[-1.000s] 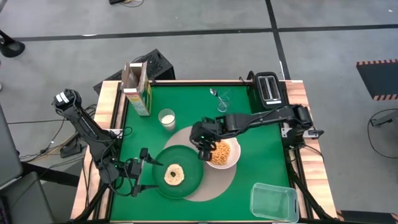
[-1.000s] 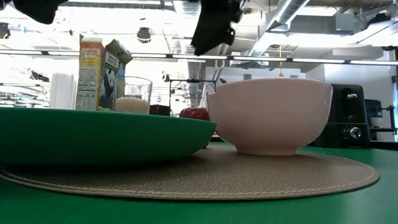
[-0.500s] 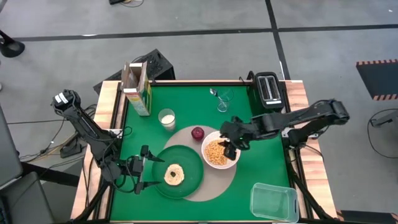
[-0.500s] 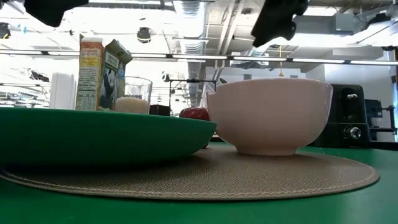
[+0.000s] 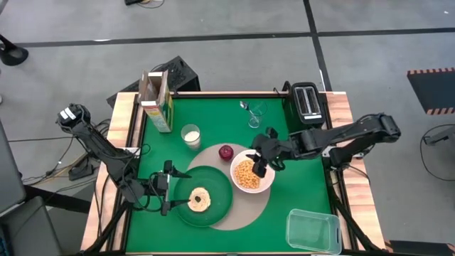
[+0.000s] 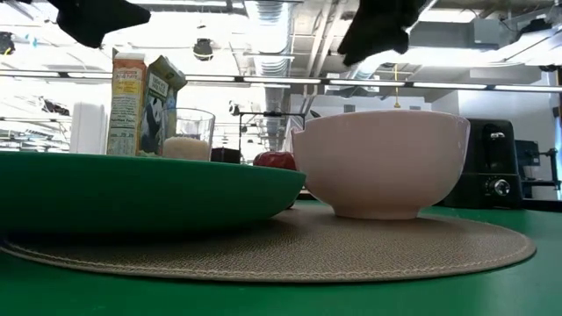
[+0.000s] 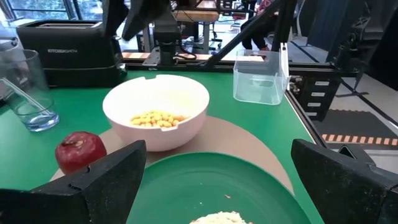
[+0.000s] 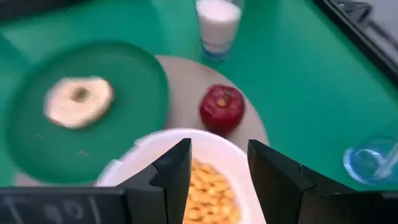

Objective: Arrange a breakfast setting
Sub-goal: Put the blue spoon to the right of the white bowl

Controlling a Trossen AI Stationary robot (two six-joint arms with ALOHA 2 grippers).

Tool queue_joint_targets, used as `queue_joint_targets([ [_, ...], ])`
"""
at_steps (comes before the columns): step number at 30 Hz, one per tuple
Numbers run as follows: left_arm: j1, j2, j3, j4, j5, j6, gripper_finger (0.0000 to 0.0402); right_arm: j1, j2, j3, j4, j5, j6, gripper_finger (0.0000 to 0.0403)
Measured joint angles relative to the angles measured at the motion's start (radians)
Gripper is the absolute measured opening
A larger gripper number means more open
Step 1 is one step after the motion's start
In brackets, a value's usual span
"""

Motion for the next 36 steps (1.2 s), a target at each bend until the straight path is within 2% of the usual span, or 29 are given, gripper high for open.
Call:
queue_joint_targets([
  [7,0.007,0.0,0.0,-0.003,0.005,0.006,0.0387,-0.1,0.098,0.0,0.097,0.087,-0.153,0.0185],
  [17,0.007,0.0,0.0,-0.01,0.005,0.016,0.0387,-0.205,0.165,0.0,0.213,0.374,-0.394,0.0185],
  [31,0.007,0.0,0.0,-0.019,0.005,0.035,0.0387,-0.33,0.256,0.0,0.286,0.385,-0.512,0.0185],
  [36,0.007,0.0,0.0,-0.023,0.004,0.04,0.0387,-0.352,0.31,0.0,0.334,0.472,-0.551,0.0185],
])
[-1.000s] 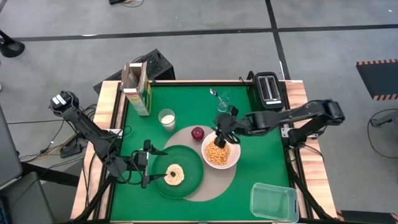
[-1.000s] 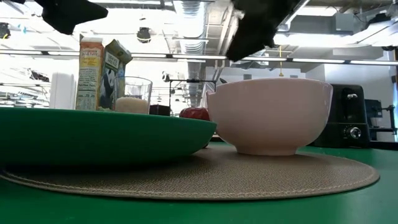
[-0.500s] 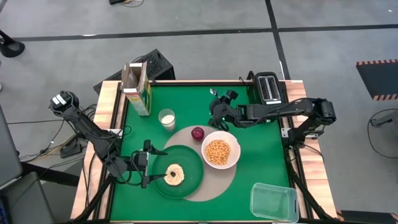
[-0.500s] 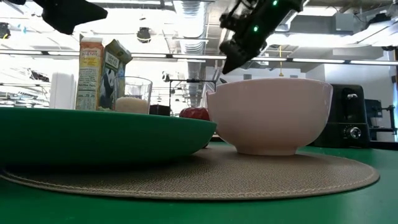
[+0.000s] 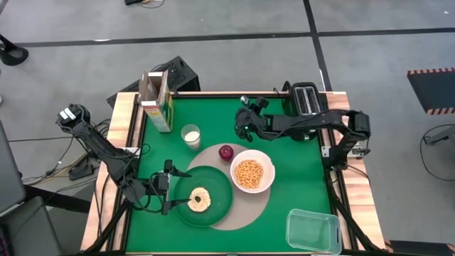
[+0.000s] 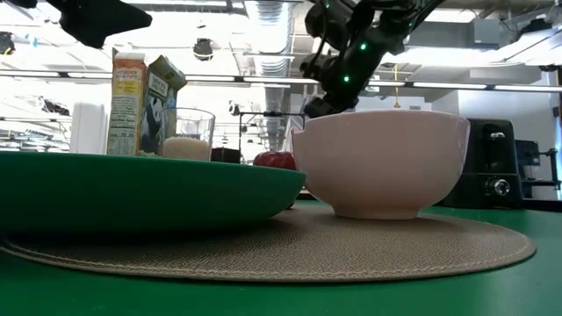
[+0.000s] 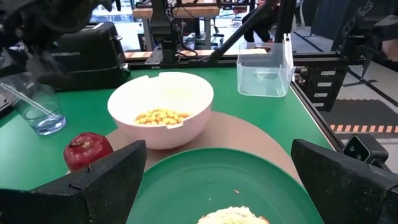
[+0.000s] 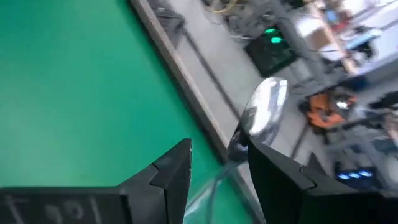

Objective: Arrange a breakfast setting
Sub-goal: Put the blue spoon to the right of the white bowl

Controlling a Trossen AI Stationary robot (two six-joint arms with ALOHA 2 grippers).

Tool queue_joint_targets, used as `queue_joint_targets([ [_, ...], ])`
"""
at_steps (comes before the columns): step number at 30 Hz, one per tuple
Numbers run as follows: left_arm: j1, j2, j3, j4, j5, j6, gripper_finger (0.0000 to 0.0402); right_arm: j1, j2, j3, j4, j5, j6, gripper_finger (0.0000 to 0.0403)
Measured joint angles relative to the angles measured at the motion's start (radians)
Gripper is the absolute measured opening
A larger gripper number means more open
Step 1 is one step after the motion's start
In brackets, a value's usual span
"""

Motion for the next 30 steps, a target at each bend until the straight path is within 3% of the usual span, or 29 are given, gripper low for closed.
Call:
queue_joint_targets([
  [14,0.001,0.0,0.0,0.0,0.001,0.013,0.0387,-0.017,-0.054,0.001,0.05,0.041,-0.001,0.0185],
  [30,0.001,0.0,0.0,0.0,0.004,0.014,0.0387,-0.106,-0.053,0.001,0.041,-0.088,0.003,0.0185],
])
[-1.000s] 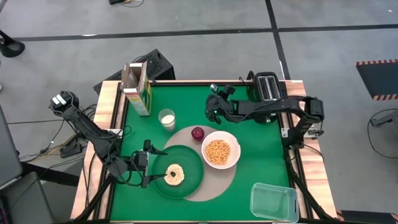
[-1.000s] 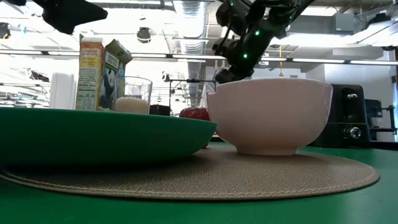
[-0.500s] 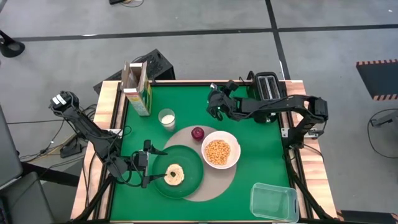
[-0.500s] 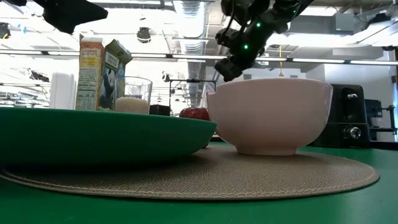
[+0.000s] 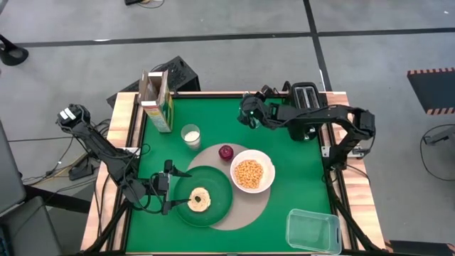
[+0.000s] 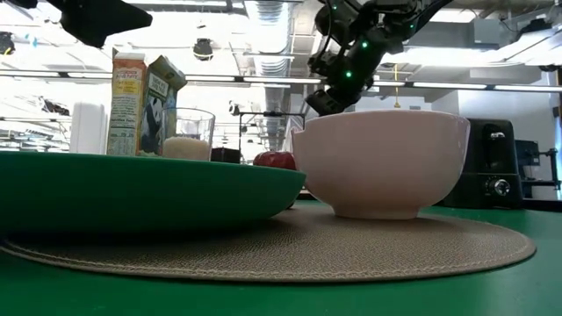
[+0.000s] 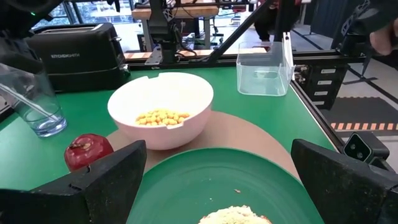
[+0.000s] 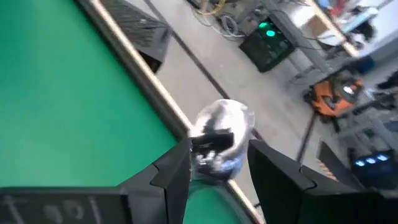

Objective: Arrange a breakfast setting
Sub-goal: Put the blue spoon to the right of the white bowl

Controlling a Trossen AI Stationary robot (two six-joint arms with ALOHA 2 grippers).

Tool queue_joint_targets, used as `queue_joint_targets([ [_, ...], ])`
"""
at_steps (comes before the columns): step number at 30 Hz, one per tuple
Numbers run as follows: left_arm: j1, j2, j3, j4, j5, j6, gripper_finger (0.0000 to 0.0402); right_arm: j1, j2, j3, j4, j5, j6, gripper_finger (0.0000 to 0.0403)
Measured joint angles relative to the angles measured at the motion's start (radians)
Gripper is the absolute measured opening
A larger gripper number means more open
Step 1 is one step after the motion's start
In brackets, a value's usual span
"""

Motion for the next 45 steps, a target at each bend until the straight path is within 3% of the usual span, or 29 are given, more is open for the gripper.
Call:
queue_joint_targets([
  [7,0.0,0.0,0.0,0.0,0.0,0.005,0.0387,0.019,0.001,0.0,0.002,-0.016,-0.002,0.0185],
  [12,0.0,0.0,0.0,0.0,0.0,0.005,0.0387,0.019,0.001,0.0,0.008,-0.115,-0.004,0.0185],
  [26,0.0,0.0,0.0,0.0,0.0,0.005,0.0387,0.083,-0.008,0.0,0.016,-0.162,-0.038,0.0185],
  [32,0.0,0.0,0.0,0.0,0.0,0.005,0.0387,0.121,-0.008,0.058,-0.046,-0.149,-0.041,0.0185],
  [38,0.0,0.0,0.0,0.0,0.0,0.006,0.0387,0.139,-0.008,0.103,-0.057,-0.037,-0.083,0.0185],
  [45,0.0,0.0,0.0,0.0,0.0,0.009,0.0387,0.102,-0.008,0.106,-0.047,-0.035,-0.027,0.0185],
])
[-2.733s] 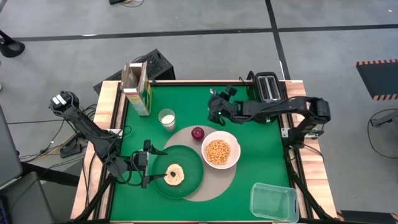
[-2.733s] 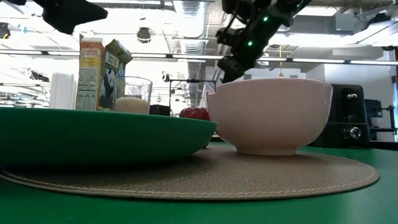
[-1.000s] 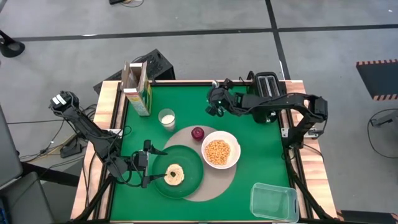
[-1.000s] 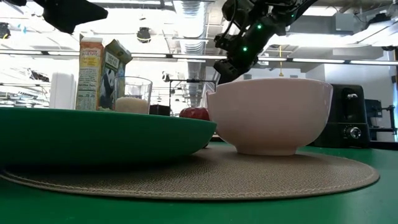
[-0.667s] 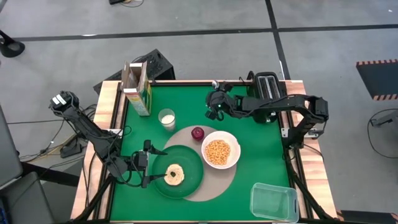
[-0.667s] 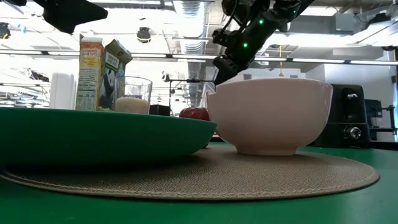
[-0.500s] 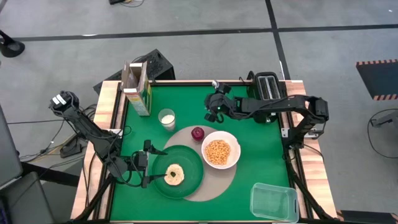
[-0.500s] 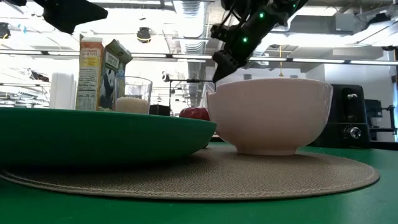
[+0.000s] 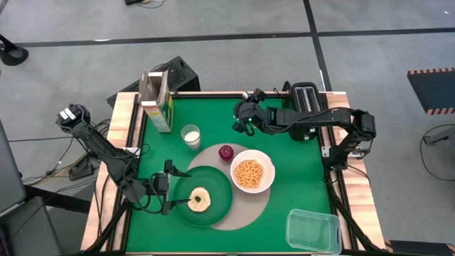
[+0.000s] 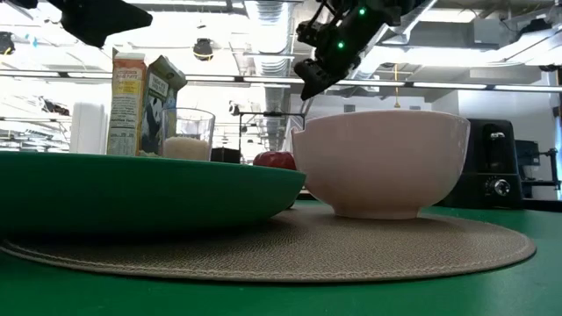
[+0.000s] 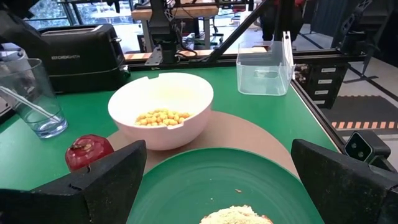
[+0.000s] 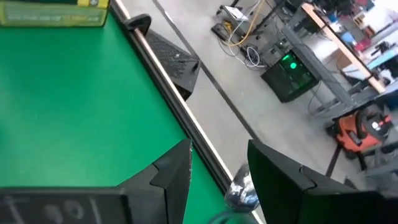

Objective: Arrange a breakfast setting
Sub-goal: Put the blue spoon to the right of the white bowl

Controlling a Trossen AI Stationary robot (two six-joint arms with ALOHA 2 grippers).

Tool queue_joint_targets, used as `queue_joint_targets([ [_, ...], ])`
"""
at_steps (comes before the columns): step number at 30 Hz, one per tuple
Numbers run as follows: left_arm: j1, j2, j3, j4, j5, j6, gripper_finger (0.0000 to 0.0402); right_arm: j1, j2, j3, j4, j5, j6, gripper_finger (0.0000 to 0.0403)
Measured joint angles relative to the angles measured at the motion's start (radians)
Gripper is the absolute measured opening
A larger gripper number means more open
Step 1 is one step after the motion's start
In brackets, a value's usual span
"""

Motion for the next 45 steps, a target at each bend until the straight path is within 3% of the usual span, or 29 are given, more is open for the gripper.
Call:
queue_joint_targets([
  [7,-0.007,-0.06,0.0,-0.017,-0.003,0.0,0.0387,-0.012,0.0,0.077,-0.054,-0.013,0.07,0.0185],
  [18,-0.051,-0.224,0.0,-0.255,-0.055,-0.118,0.0387,-0.044,0.0,0.219,-0.345,-0.019,0.191,0.02],
  [26,-0.051,-0.202,0.0,-0.27,-0.085,-0.131,0.0387,-0.079,0.009,0.22,-0.387,-0.15,0.289,0.0286],
  [30,-0.051,-0.187,0.0,-0.27,-0.085,-0.135,0.0387,-0.083,0.009,0.221,-0.385,-0.155,0.354,0.0317],
  [39,-0.051,-0.185,0.0,-0.27,-0.074,-0.143,0.0387,-0.116,0.009,0.221,-0.39,-0.168,0.349,0.0323],
  [45,-0.051,-0.185,0.0,-0.27,-0.073,-0.152,0.0387,-0.186,0.009,0.22,-0.399,-0.256,0.372,0.0322],
])
